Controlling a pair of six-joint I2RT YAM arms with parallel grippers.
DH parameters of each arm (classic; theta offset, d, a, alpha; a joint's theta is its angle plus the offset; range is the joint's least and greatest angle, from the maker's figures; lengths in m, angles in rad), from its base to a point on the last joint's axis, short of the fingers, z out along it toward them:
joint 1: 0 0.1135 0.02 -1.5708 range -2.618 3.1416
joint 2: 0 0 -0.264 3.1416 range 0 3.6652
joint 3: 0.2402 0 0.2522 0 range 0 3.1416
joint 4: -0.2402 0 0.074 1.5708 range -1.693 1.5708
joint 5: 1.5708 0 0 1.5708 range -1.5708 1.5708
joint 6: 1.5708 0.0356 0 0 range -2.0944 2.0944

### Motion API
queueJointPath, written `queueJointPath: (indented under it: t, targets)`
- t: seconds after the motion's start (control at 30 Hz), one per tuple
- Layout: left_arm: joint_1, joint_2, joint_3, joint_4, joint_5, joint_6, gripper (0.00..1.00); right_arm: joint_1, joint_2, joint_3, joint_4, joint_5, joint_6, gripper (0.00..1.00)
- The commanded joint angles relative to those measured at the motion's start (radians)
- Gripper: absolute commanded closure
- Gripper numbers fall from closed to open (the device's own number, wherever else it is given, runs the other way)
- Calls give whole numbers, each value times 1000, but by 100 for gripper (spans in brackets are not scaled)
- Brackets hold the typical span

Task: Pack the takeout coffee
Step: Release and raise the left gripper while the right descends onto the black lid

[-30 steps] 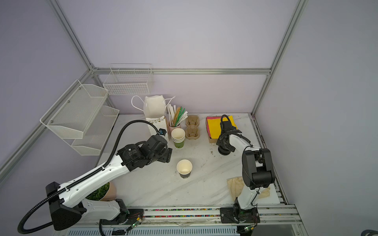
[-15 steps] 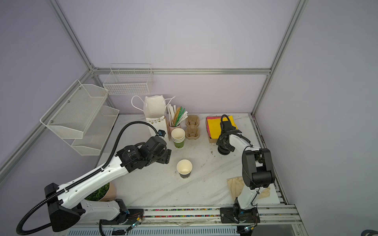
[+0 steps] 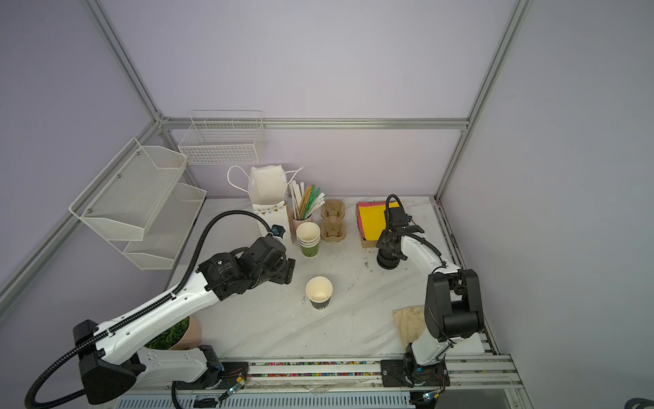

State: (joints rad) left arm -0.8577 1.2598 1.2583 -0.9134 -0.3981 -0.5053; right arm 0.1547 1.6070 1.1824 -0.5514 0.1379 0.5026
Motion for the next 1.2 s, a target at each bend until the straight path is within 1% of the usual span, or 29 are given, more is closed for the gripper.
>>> queueJointPath:
  t: [0.0, 0.03, 0.2, 0.4, 0.43, 0.47, 0.5, 0.53, 0.57, 0.6, 0.77, 0.83, 0.93, 1.0, 1.07, 1.17]
  targets:
    - [4, -24, -31, 19, -17, -13, 20, -8, -31, -29, -9, 12, 0, 27]
    - [5, -24, -31, 20, -16, -12, 20, -8, -29, -35, -7, 13, -2, 27]
    - [5, -25, -34, 19, -12, -15, 20, -8, 3, -37, -11, 23, -1, 17]
    - [5, -35, -40, 10, -18, -32, 19, -8, 30, -11, -37, 9, -1, 13]
    - [6, -39, -40, 7, -16, -38, 18, -9, 19, -8, -43, 9, 5, 10]
    - [6, -42, -40, 6, -16, -44, 16, -9, 9, -5, -47, 9, 15, 3]
    - [6, -46, -42, 5, -19, -54, 12, -8, 0, 0, -52, 7, 27, 3]
    - [9, -51, -42, 5, -16, -60, 5, -7, -10, 8, -64, -7, 35, 3]
    - [15, -54, -42, 6, -8, -62, 1, -8, -16, 14, -71, -25, 37, 3]
    - [21, -58, -40, 9, 5, -64, 0, -8, -24, 23, -85, -26, 50, 3]
    - [97, -79, -48, 43, 100, -65, 0, -8, -5, 130, -238, 11, 89, 3]
    - [132, -79, -42, 40, 111, -65, 0, -8, 26, 179, -293, -27, 82, 3]
    - [186, -71, -23, 19, 108, -66, 0, -9, 109, 252, -399, -12, 43, 3]
    - [221, -65, -8, 4, 115, -34, 0, -9, 125, 253, -412, -13, 26, 3]
    - [247, -68, -1, 2, 113, 9, 0, -9, 105, 214, -368, -53, -4, 3]
    - [255, -87, -21, 26, 63, 69, 0, -8, 88, 174, -322, -97, -14, 3]
